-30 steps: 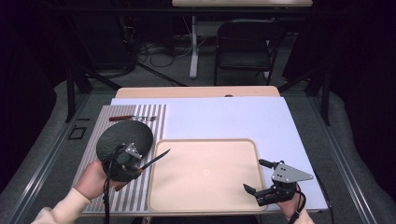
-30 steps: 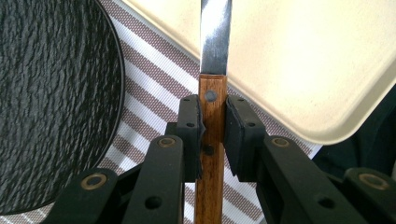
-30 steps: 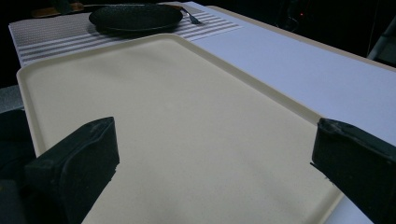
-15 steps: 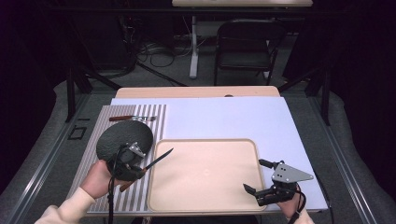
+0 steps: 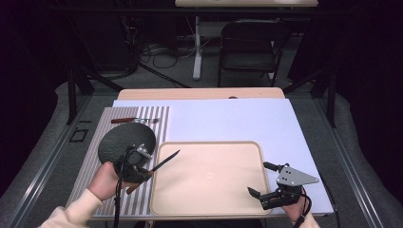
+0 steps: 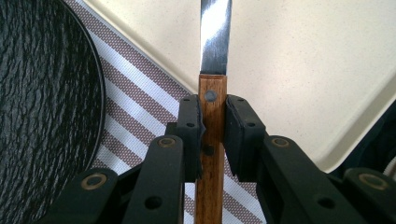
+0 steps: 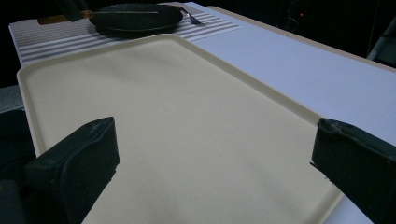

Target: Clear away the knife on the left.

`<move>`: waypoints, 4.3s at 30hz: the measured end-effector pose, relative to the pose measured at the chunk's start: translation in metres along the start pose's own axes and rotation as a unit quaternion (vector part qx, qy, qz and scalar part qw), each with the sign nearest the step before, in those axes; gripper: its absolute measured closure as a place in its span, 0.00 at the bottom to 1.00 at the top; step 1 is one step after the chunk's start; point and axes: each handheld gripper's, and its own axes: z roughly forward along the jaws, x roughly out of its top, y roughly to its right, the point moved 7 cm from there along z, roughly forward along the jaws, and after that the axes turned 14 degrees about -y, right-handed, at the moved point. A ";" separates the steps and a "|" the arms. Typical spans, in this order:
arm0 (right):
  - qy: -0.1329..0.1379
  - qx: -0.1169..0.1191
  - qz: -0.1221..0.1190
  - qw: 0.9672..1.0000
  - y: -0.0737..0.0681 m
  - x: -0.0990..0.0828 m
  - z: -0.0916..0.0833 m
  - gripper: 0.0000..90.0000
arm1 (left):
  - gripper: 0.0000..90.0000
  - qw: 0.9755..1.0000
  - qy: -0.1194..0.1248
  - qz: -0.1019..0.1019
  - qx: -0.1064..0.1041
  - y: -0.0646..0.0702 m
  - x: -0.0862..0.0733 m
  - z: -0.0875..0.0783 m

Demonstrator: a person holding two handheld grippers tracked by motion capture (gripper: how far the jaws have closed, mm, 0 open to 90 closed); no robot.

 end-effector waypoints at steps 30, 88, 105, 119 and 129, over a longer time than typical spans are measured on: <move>0.001 0.001 -0.002 1.000 0.000 0.001 0.000 0.00 | 0.85 1.000 -0.016 -0.003 -0.017 0.007 0.032 0.017; 0.004 0.004 -0.003 1.000 0.000 0.001 0.000 0.00 | 0.71 0.999 -0.007 0.013 -0.033 0.033 0.060 0.057; 0.004 0.004 -0.003 1.000 0.000 0.001 0.000 0.00 | 0.67 0.994 0.083 0.069 -0.017 0.037 0.068 0.043; 0.004 0.004 -0.004 1.000 0.000 0.001 0.000 0.00 | 0.99 0.989 0.108 0.105 -0.009 0.048 0.083 0.047; 0.004 0.004 -0.004 1.000 0.000 0.001 0.000 0.00 | 1.00 0.987 0.107 0.119 -0.008 0.052 0.098 0.057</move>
